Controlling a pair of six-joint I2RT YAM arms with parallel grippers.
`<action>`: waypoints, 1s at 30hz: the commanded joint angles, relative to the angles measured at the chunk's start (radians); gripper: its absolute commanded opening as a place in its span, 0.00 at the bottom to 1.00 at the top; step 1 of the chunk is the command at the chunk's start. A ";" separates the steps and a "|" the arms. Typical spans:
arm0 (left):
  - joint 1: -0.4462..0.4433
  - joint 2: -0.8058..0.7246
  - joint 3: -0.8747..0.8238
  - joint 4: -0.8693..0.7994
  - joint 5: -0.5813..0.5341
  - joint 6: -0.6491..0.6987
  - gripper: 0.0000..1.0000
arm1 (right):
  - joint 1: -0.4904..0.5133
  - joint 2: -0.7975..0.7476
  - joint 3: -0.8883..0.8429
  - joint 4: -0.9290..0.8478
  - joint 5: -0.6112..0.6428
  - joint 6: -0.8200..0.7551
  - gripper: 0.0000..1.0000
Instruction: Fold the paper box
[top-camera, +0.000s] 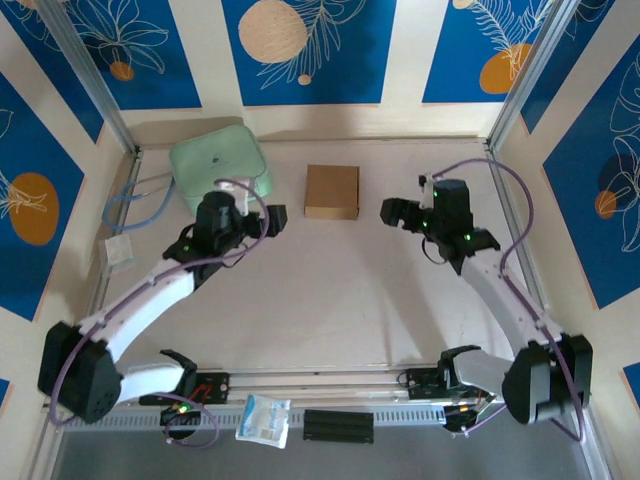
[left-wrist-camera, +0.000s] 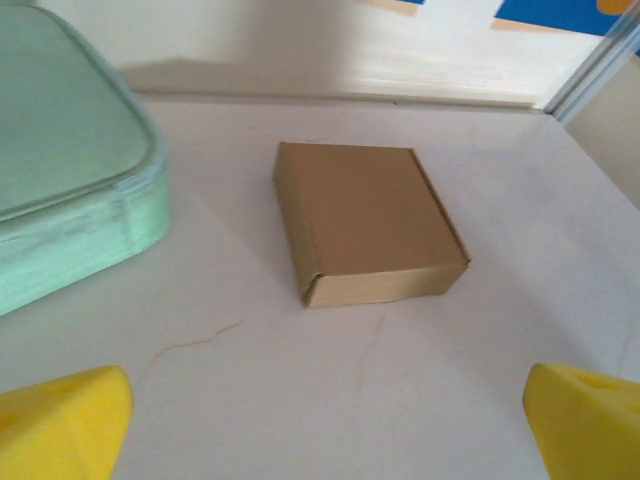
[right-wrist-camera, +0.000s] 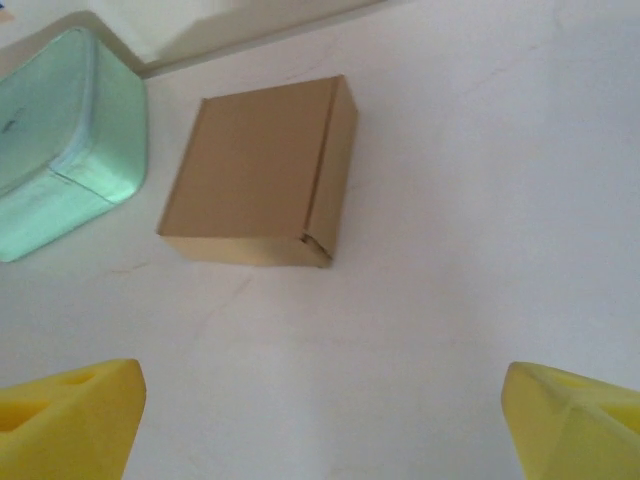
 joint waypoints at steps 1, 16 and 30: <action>-0.006 -0.120 -0.127 0.048 -0.182 0.067 1.00 | -0.021 -0.079 -0.124 0.168 0.086 -0.039 0.95; 0.012 -0.221 -0.433 0.358 -0.575 0.501 0.99 | -0.113 0.286 -0.232 0.543 0.199 -0.215 0.99; 0.154 -0.115 -0.533 0.536 -0.378 0.502 0.99 | -0.205 0.423 -0.428 1.066 -0.052 -0.273 0.99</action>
